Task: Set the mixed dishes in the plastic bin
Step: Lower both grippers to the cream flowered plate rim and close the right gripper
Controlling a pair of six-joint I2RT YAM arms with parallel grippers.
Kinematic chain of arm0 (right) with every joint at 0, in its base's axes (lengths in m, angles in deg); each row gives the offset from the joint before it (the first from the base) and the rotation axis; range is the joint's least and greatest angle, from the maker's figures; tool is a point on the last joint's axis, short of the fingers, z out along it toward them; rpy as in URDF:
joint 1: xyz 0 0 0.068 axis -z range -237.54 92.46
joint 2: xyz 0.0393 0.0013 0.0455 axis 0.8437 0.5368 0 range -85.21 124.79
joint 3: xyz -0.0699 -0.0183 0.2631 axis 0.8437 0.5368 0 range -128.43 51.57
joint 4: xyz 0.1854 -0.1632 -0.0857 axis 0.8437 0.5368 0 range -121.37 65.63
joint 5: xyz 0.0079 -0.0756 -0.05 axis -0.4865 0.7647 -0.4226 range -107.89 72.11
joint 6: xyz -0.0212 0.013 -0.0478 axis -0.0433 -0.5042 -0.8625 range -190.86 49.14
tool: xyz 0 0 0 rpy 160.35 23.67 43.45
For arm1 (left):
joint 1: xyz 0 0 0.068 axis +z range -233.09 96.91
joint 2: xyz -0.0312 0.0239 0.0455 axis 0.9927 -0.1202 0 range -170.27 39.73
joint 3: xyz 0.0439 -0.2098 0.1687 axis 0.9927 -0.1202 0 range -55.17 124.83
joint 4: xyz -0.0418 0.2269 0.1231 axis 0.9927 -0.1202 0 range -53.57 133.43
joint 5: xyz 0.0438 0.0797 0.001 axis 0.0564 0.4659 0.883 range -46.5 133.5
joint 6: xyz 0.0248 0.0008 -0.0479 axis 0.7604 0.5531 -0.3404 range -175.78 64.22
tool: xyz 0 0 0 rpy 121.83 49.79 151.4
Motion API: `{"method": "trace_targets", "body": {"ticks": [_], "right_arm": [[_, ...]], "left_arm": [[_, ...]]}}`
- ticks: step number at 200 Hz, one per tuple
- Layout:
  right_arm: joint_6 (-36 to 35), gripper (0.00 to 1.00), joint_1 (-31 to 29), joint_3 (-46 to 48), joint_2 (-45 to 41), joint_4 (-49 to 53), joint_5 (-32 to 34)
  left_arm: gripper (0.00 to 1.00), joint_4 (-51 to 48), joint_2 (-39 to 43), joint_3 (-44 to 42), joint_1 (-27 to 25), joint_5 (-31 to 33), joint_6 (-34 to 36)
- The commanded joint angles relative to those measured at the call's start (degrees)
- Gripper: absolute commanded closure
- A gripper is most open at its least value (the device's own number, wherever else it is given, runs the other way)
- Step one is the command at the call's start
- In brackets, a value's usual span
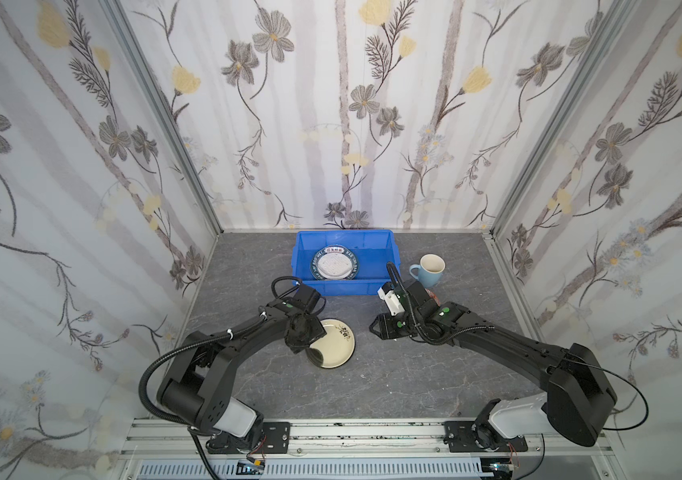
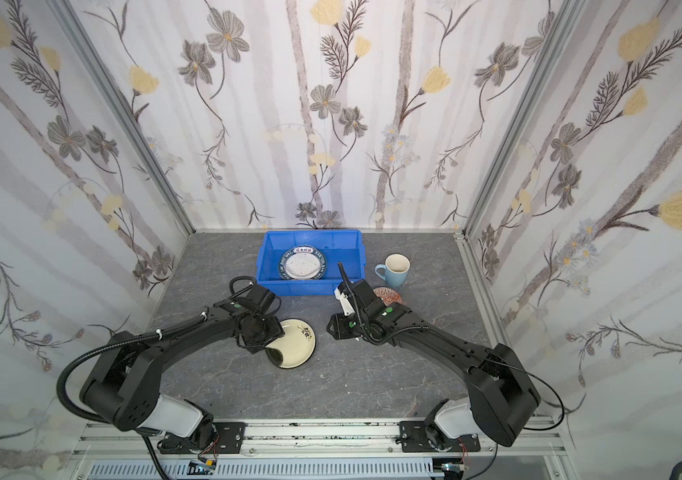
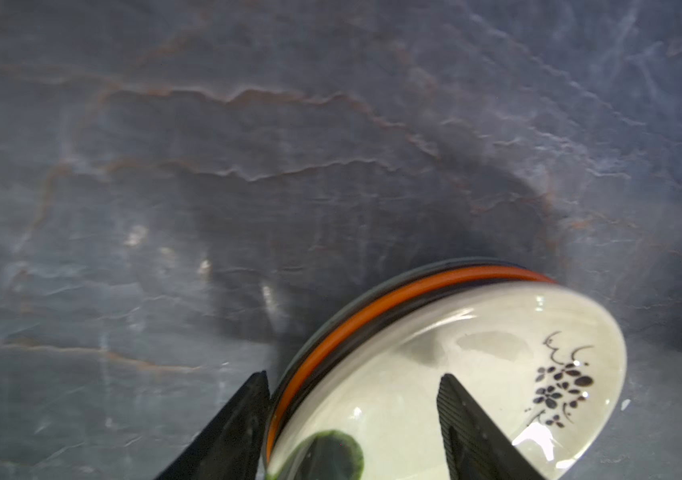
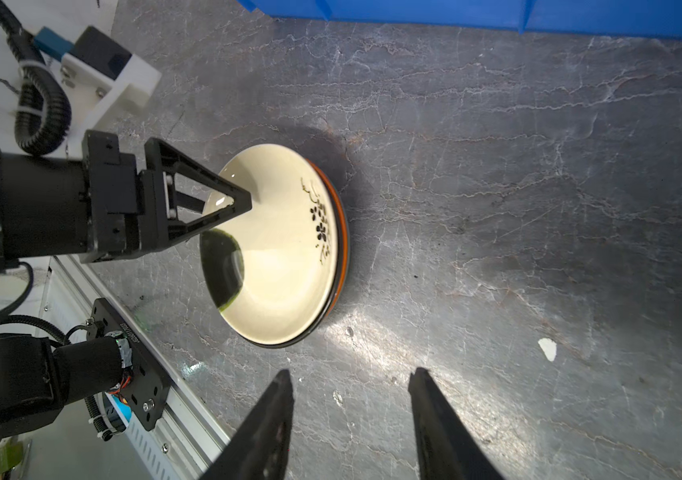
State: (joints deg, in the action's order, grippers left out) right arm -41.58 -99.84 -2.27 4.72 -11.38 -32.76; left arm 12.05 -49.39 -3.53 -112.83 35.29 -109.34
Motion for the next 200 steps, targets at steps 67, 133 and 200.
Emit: {"method": "trace_targets", "body": {"ticks": [67,133,200], "right_arm": [[0.71,0.58,0.45,-1.69,7.45,-1.88,-0.16],[1.56,0.69,0.85,-2.76,11.6,-2.16,-0.19],[1.94,0.75,1.0,-3.98,12.73,-2.15,-0.48]], "left_arm": [[0.33,-6.79,-4.82,10.96,-3.91,-0.58,7.04],[0.48,-8.84,-1.52,9.14,-5.01,-1.74,8.18],[0.71,-6.57,-4.62,7.73,-5.18,-3.38,9.35]]}}
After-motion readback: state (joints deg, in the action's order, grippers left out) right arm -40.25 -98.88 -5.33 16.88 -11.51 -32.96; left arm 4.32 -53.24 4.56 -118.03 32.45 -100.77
